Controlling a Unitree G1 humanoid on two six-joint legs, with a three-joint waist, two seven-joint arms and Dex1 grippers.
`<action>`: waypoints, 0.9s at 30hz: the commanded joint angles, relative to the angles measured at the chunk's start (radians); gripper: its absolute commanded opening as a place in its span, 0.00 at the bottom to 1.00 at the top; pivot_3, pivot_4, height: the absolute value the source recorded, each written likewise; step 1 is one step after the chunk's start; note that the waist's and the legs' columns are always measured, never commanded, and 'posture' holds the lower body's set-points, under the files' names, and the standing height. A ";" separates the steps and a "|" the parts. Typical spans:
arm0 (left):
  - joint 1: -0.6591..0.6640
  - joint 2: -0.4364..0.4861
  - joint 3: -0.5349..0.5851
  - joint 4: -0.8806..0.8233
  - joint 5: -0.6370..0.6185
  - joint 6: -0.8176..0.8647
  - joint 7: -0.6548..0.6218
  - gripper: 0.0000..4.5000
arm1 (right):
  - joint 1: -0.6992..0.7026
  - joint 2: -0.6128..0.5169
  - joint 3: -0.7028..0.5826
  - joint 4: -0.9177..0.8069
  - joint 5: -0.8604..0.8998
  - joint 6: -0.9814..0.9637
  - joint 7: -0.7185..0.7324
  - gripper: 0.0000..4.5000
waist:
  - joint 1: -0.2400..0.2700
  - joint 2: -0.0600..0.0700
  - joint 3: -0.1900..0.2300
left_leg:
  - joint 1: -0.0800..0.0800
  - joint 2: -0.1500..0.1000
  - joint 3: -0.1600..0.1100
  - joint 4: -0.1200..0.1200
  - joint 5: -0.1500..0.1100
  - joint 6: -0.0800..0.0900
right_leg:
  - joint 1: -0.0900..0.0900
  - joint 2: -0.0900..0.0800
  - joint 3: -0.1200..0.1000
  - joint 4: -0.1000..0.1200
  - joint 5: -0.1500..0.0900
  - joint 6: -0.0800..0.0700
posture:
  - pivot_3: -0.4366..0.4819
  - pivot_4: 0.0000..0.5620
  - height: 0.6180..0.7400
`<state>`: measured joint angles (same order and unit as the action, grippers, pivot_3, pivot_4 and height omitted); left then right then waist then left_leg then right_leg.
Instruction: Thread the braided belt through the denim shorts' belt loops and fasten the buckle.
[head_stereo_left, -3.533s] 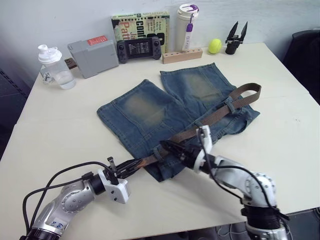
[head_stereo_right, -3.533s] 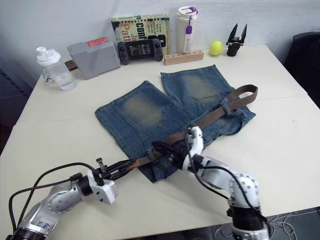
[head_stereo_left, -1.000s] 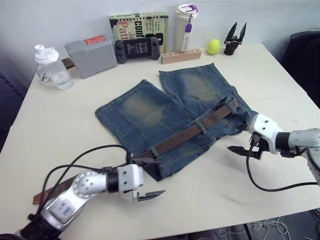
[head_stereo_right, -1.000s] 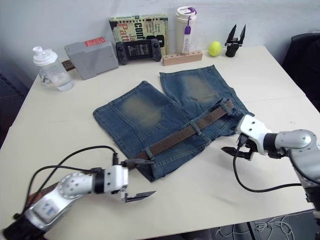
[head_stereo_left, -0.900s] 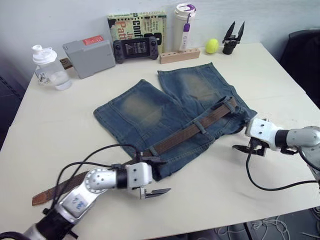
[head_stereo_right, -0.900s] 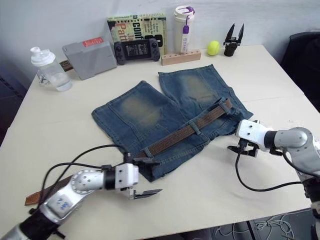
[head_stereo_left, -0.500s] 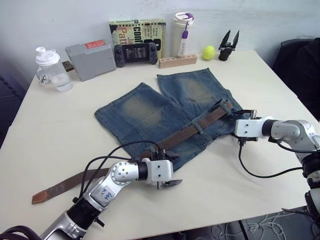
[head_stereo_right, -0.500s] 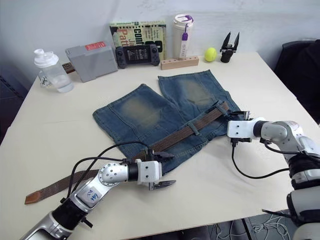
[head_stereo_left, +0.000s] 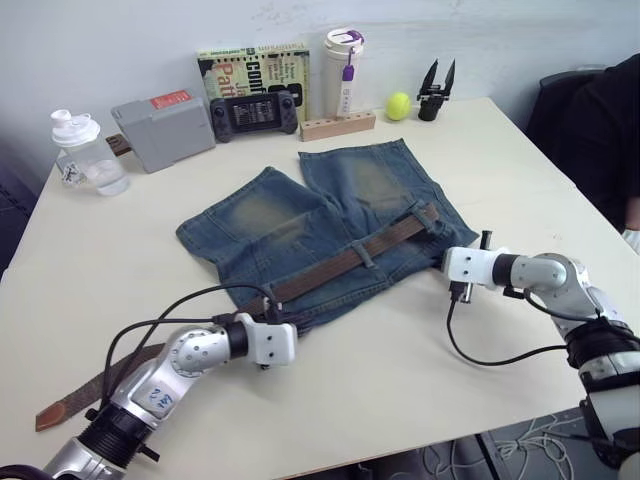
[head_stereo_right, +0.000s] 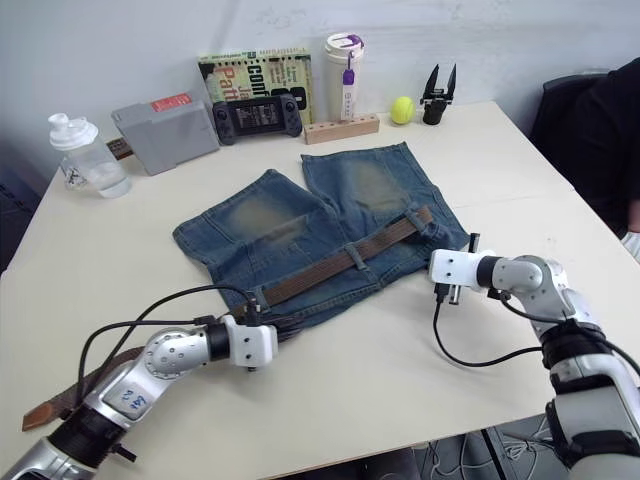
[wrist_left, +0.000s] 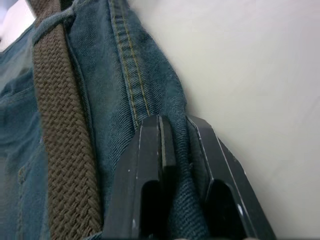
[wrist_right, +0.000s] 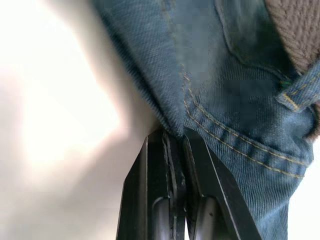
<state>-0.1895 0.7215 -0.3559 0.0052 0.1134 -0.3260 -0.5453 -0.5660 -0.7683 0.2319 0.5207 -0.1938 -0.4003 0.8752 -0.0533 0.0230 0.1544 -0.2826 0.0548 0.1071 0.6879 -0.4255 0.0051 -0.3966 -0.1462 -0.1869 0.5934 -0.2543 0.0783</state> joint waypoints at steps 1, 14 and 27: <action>-0.017 0.068 0.057 0.328 0.060 -0.005 -0.006 0.12 | 0.083 0.024 0.033 -0.218 0.046 0.146 0.089 0.00 | 0.001 0.006 -0.004 | 0.000 0.000 0.000 0.000 0.000 0.000 | 0.000 0.000 0.000 0.000 0.000 0.000 | 0.48 0.27 0.84; -0.097 0.220 0.046 0.806 0.066 -0.494 -0.072 0.12 | 0.220 0.055 0.033 -0.608 0.015 0.525 0.046 0.00 | -0.004 0.009 -0.007 | 0.000 0.007 0.011 -0.011 0.005 -0.014 | -0.020 0.017 -0.001 0.021 -0.010 -0.015 | 0.48 0.27 0.84; 0.187 0.124 0.137 0.318 -0.046 -0.279 -0.110 0.12 | 0.221 0.008 0.040 -0.499 -0.039 0.428 -0.038 0.00 | 0.000 0.012 -0.008 | 0.002 0.004 0.017 -0.015 0.000 -0.007 | -0.020 0.013 0.000 0.015 -0.008 -0.012 | 0.48 0.27 0.84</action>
<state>-0.0854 0.8728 -0.1419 0.3148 0.0218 -0.6577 -0.6050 -0.3494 -0.7318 0.2876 -0.0600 -0.1810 0.0236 0.8598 -0.0535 0.0352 0.1460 -0.2805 0.0583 0.1239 0.6743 -0.4260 -0.0005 -0.4159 -0.1336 -0.1867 0.6079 -0.2622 0.0667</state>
